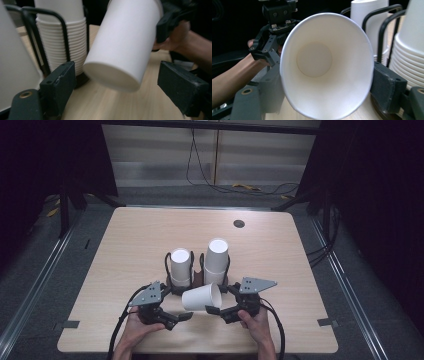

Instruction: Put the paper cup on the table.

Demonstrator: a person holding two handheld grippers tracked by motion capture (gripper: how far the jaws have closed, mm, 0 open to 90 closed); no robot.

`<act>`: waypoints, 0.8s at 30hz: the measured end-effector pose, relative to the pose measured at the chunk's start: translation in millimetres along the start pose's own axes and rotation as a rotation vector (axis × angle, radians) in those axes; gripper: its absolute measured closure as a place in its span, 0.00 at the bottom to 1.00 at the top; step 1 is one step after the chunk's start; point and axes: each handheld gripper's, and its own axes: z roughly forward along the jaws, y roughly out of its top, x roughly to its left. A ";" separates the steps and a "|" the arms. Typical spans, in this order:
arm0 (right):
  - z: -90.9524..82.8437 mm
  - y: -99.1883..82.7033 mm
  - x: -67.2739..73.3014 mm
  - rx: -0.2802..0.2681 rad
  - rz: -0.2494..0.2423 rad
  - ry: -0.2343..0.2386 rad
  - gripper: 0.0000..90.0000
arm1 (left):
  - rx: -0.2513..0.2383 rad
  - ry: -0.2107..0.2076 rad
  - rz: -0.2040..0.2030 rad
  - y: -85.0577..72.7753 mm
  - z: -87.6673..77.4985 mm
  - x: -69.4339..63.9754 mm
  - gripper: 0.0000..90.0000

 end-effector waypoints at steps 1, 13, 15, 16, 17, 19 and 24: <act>-1.3 -0.1 -0.2 0.000 0.003 -0.007 0.25 | 0.005 0.017 -0.015 -1.1 -0.5 0.8 0.17; -12.0 -1.6 -3.8 0.023 0.022 -0.076 0.25 | -0.031 0.190 -0.094 -15.1 -5.3 7.9 0.17; -13.1 -2.1 -4.3 0.029 0.025 -0.084 0.25 | -0.050 0.240 -0.065 -15.9 -4.4 6.0 0.17; -13.9 -2.3 -4.4 0.035 0.027 -0.087 0.25 | -0.076 0.292 -0.051 -17.9 -3.5 4.4 0.17; -15.0 -2.6 -4.6 0.039 0.030 -0.091 0.25 | -0.089 0.314 -0.056 -19.3 -2.8 3.3 0.17; -16.8 -3.1 -5.3 0.041 0.036 -0.095 0.25 | -0.077 0.308 -0.069 -21.5 -2.8 4.0 0.17; -21.7 -4.0 -5.2 0.053 0.042 -0.119 0.25 | -0.083 0.344 -0.065 -23.3 -2.6 2.9 0.17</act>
